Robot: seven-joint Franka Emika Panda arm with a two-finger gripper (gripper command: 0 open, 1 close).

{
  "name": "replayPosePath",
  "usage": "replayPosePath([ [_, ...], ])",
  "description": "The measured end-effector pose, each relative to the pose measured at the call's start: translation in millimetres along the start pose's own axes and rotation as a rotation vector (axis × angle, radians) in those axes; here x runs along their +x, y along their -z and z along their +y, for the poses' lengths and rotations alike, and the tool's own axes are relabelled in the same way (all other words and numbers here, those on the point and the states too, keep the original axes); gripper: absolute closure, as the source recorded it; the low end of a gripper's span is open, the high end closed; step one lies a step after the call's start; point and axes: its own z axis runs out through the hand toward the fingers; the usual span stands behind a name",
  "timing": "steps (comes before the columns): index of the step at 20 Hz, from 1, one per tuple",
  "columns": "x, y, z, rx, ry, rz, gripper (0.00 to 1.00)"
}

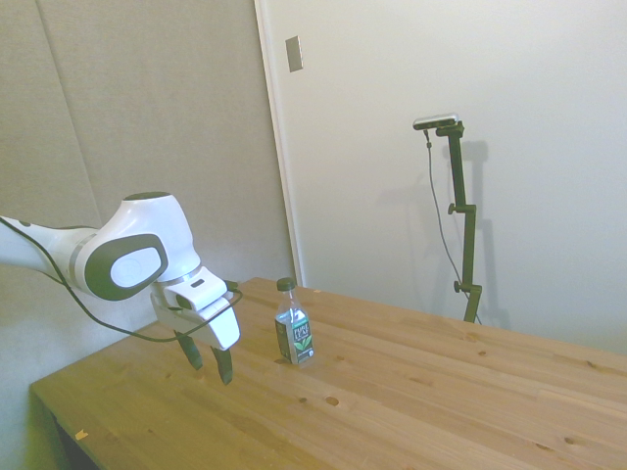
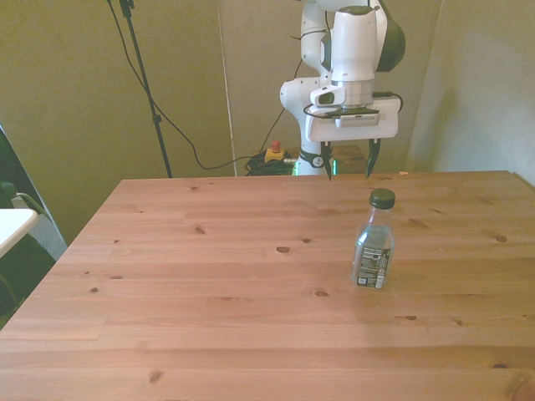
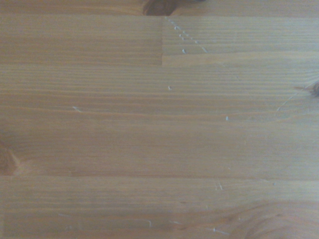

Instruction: Knock down the bottle

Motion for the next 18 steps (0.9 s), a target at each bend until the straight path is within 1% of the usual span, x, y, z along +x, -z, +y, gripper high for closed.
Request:
replayPosePath([
  [2, 0.1, -0.2, -0.1, -0.001, 0.0, -0.001, 0.0],
  [3, 0.6, 0.3, -0.7, -0.001, -0.003, -0.002, 1.0],
  [6, 7.7, 6.1, -9.3, 0.006, -0.032, 0.003, 1.0],
  [10, 17.0, 17.8, -31.3, 0.005, -0.074, 0.011, 1.0],
  [15, 15.1, 33.4, -61.8, 0.003, -0.125, 0.047, 1.0],
  [18, 21.5, 38.8, -73.5, 0.004, -0.135, 0.075, 1.0],
])
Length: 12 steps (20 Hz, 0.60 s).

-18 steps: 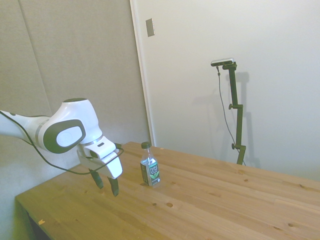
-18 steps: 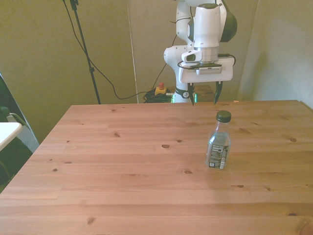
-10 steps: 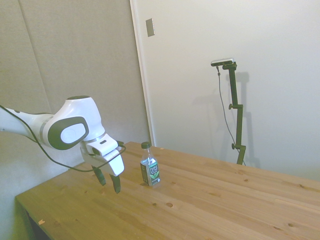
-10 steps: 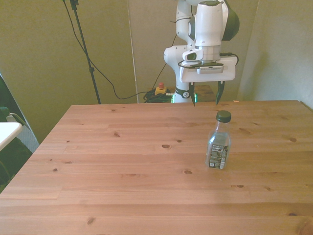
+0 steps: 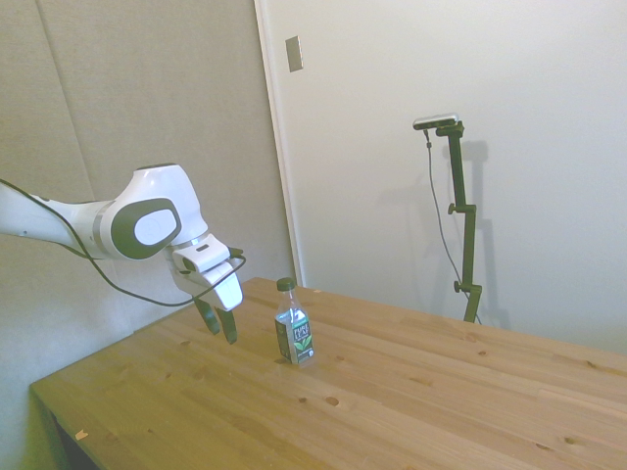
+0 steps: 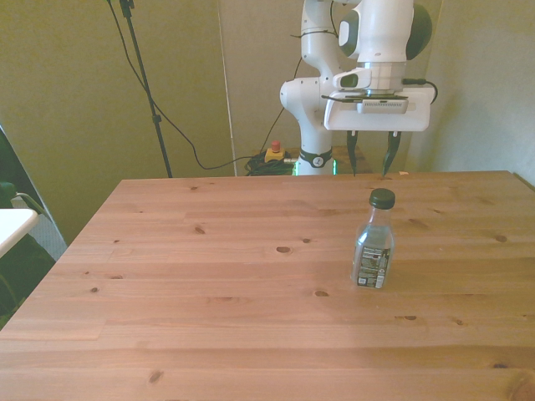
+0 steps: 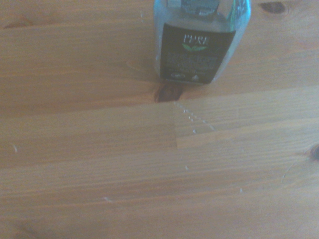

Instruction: Knock down the bottle

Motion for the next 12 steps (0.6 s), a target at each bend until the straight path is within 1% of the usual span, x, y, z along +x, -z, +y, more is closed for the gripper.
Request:
replayPosePath([
  [5, 15.2, 2.7, -25.0, 0.026, -0.019, 0.01, 1.0],
  [12, 30.5, -1.0, -55.1, 0.024, -0.048, 0.049, 1.0],
])
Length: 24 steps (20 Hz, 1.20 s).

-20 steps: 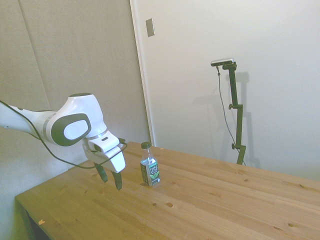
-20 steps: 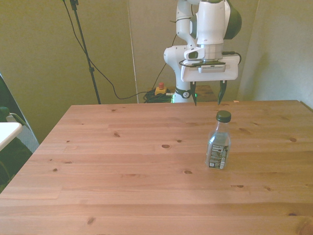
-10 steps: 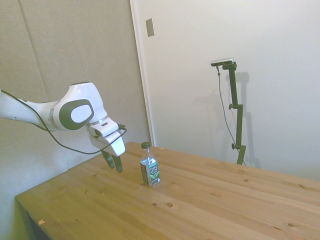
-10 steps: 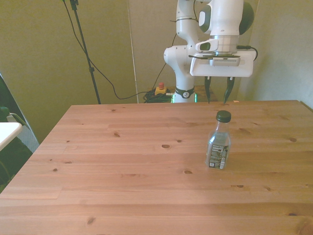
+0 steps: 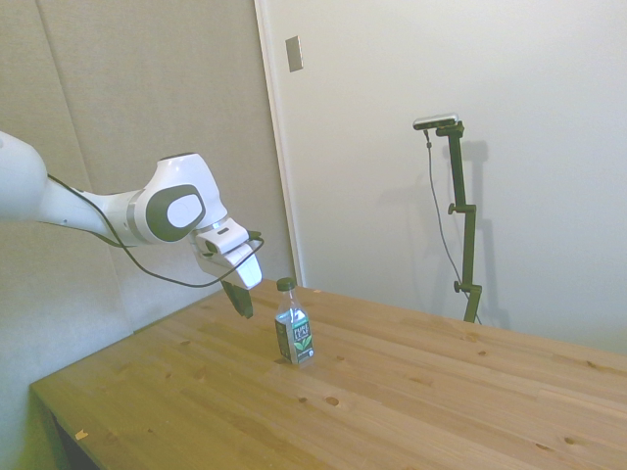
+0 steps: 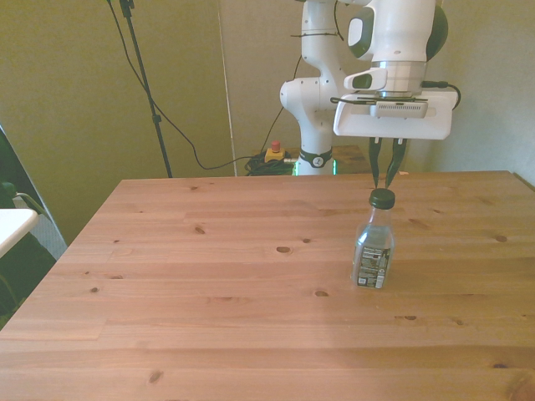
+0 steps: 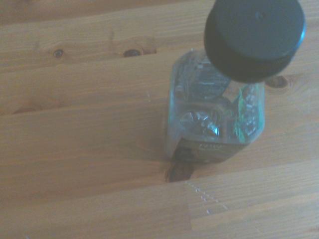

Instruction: Knock down the bottle

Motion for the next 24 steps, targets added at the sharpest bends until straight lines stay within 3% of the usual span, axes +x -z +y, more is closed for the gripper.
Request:
replayPosePath([
  [20, 91.6, -24.7, -88.2, 0.026, -0.137, 0.13, 1.0],
  [24, 98.3, -35.0, -100.7, 0.077, -0.154, 0.178, 1.0],
])
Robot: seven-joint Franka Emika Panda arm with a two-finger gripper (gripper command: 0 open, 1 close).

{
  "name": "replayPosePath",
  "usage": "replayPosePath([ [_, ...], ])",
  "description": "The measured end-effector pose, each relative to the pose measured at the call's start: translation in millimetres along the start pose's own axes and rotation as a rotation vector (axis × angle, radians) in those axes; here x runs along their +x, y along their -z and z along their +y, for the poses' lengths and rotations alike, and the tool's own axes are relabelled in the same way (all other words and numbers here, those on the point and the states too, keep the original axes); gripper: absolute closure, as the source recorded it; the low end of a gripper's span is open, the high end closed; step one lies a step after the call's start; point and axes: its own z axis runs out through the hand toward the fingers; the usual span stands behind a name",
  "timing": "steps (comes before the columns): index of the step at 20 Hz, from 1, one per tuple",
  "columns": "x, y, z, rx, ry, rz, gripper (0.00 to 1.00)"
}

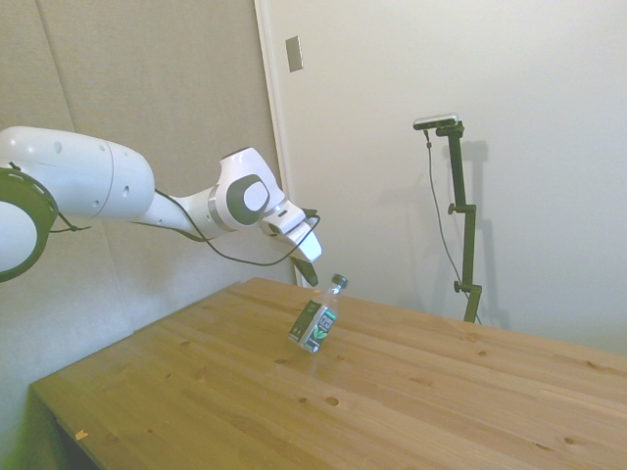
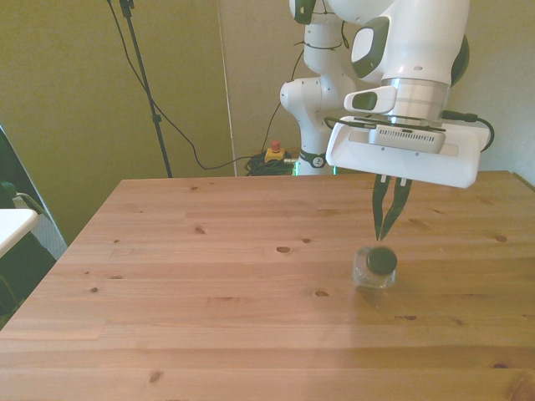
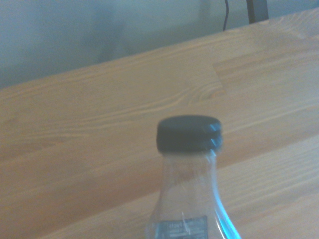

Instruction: Knock down the bottle

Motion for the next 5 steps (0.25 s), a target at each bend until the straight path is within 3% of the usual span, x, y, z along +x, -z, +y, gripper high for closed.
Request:
replayPosePath([
  [5, 7.2, -7.8, -5.4, 0.061, -0.031, 0.037, 1.0],
])
